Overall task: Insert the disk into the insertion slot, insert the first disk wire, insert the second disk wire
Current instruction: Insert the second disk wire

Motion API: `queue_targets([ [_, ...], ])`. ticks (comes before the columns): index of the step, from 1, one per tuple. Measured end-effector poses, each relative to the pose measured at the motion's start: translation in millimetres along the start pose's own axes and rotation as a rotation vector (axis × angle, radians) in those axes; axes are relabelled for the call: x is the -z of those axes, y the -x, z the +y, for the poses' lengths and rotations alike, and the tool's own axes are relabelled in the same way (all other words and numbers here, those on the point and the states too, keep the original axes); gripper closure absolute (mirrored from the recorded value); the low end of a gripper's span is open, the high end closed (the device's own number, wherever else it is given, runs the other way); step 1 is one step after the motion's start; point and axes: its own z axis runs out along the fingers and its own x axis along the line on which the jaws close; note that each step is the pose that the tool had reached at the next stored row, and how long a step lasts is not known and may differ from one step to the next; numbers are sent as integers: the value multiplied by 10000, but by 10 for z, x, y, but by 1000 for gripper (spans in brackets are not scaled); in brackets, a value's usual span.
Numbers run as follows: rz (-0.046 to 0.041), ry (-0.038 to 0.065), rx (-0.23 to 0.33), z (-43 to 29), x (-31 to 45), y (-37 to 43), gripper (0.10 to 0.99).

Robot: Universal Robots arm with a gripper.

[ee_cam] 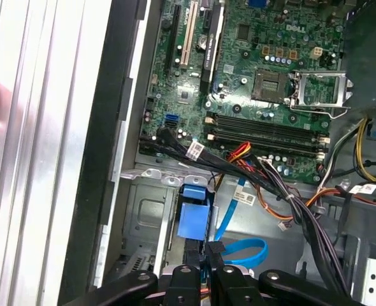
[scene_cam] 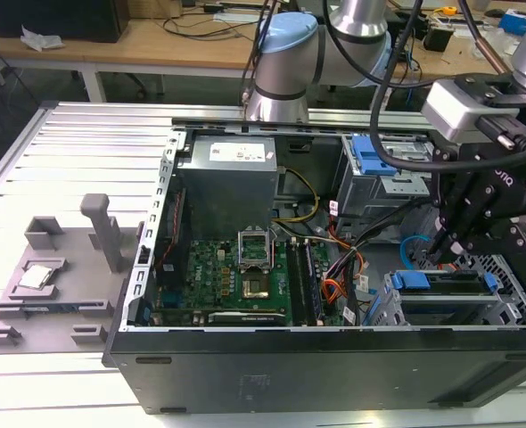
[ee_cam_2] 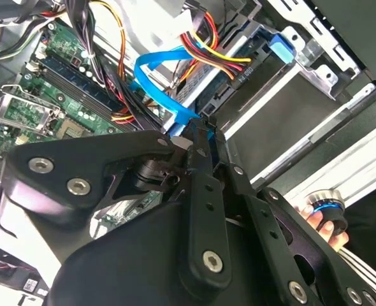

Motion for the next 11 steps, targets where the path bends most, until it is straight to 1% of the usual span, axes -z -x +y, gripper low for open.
queue_targets([
  [8, 0, 0, 0, 11, -7, -79, 922],
  [9, 1, 0, 0, 14, -8, -98, 922],
  [10, 0, 0, 0, 20, -12, -139, 922],
  [11, -2, -1, 0, 22, -15, -155, 922],
])
